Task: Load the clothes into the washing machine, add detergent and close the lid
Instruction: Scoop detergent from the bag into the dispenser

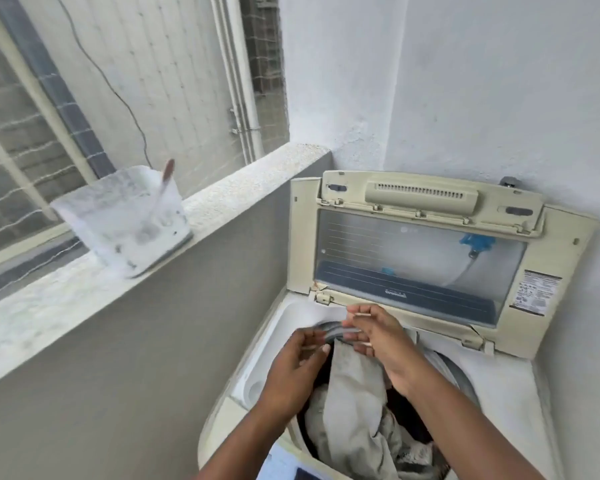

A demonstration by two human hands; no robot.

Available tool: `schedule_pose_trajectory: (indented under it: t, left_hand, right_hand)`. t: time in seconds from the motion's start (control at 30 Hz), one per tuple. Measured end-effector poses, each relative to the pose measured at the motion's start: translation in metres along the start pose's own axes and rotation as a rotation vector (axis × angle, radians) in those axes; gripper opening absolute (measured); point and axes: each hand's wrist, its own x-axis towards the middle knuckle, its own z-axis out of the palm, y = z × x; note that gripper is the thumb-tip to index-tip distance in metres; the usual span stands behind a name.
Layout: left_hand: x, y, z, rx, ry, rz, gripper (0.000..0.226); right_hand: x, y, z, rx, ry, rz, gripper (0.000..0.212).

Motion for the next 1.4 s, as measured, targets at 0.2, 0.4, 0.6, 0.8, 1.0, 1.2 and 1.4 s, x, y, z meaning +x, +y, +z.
schedule_pose_trajectory:
  t: [0.2,0.4,0.6,0.8,1.0,1.2,1.4]
  left_hand:
    - [-0.020,0.058,-0.080,0.530,0.216,0.571,0.031]
    - [-0.029,0.096,-0.176,0.562,0.584,0.739,0.026]
    - [0.007,0.086,-0.268,0.508,0.778,0.625,0.080]
    - [0.048,0.052,-0.310,0.366,0.621,0.444,0.128]
    - [0.058,0.034,-0.311,0.254,0.442,0.413,0.135]
    - [0.072,0.029,-0.317,0.182,0.462,0.338,0.142]
    - [0.079,0.023,-0.317,0.283,0.490,0.372,0.097]
  right_hand:
    - [-0.030,-0.081,0.054,-0.104,-0.228,-0.294,0.022]
    - [-0.034,-0.133,0.120,-0.343,-0.404,-0.447,0.033]
    - [-0.016,-0.164,0.186,-0.409,-0.322,-0.462,0.041]
    - [0.013,-0.196,0.244,-0.465,-0.118,-0.500,0.065]
    - [0.034,-0.205,0.274,-0.542,0.031,-0.510,0.070]
    - [0.042,-0.197,0.288,-0.495,0.167,-0.566,0.058]
    - [0.045,-0.193,0.295,-0.564,0.201,-0.542,0.061]
